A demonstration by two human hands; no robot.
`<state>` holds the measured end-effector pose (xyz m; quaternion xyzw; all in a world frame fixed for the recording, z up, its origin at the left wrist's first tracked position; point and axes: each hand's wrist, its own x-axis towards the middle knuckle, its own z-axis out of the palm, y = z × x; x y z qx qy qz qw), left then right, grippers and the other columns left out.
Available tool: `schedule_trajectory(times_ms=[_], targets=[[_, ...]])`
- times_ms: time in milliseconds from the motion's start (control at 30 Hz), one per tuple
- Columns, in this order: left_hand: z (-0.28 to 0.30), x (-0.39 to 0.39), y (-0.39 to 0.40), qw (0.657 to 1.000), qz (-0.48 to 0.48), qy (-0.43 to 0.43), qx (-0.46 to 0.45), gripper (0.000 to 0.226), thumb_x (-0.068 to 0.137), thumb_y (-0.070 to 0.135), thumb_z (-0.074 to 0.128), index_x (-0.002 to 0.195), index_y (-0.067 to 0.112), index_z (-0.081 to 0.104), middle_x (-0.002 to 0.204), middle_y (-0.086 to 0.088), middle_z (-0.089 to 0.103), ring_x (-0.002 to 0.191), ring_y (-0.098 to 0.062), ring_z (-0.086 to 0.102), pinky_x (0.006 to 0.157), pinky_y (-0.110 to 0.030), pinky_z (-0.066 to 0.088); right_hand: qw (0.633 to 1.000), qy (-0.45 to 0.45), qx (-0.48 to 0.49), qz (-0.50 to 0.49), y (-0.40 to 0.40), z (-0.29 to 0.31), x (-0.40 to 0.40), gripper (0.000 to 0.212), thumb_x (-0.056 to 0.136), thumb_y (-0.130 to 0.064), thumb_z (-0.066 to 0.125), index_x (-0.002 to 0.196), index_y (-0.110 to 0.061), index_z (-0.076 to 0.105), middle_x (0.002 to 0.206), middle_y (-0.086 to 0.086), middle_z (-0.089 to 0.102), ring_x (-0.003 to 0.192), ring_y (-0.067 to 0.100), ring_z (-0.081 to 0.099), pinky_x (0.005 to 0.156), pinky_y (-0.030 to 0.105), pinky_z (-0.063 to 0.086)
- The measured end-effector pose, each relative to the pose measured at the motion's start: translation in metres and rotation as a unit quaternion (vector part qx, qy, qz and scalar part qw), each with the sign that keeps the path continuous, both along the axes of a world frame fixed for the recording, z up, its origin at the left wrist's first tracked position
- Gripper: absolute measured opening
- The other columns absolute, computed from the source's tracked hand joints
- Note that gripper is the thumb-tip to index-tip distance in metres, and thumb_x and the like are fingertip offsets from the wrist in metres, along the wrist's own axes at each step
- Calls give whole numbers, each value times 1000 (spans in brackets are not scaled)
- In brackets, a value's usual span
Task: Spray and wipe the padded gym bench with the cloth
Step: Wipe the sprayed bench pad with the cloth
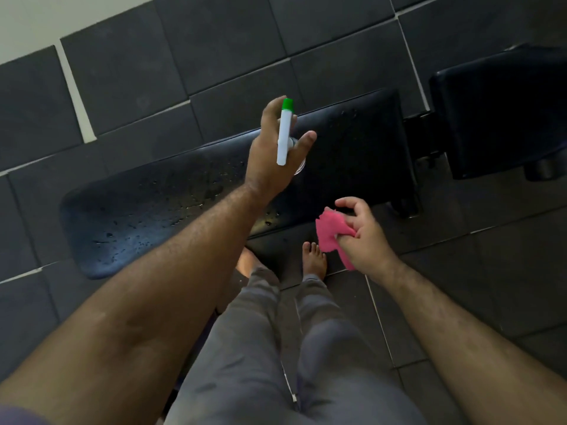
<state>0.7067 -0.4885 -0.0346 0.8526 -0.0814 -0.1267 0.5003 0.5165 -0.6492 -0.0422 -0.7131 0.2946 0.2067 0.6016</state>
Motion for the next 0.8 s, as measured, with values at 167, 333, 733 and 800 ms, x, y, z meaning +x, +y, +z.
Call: schedule_trajectory(times_ms=[167, 333, 733, 800], targets=[[3, -21, 44, 994, 41, 104, 5, 119, 82, 23, 83, 175, 16, 10, 153, -8, 59, 143, -20, 59, 121, -38, 49, 992, 11, 27, 121, 21, 14, 20, 74, 89, 14, 55, 140, -38, 46, 133, -7, 74, 124, 5, 69, 94, 31, 61], [7, -59, 126, 913, 21, 365, -180, 97, 72, -1, 53, 167, 9, 33, 162, -15, 55, 153, -32, 49, 110, -41, 49, 971, -41, 43, 232, 77, 45, 61, 81, 73, -5, 58, 145, -39, 41, 136, -5, 64, 121, 10, 65, 102, 37, 57], [9, -140, 302, 820, 101, 418, -377, 63, 76, 9, 84, 138, 0, 70, 120, -23, 74, 106, -34, 72, 99, -45, 59, 924, -57, 100, 364, 257, 76, 139, 95, 81, 7, 74, 150, -45, 34, 151, -5, 51, 76, 22, 59, 63, 33, 55], [10, -146, 321, 813, 172, 394, -392, 69, 73, 7, 82, 142, 8, 71, 122, -19, 75, 105, -27, 74, 95, -40, 61, 922, -66, 47, 379, 288, 67, 145, 97, 78, -7, 88, 152, -44, 35, 150, -5, 52, 101, 12, 63, 79, 29, 57]])
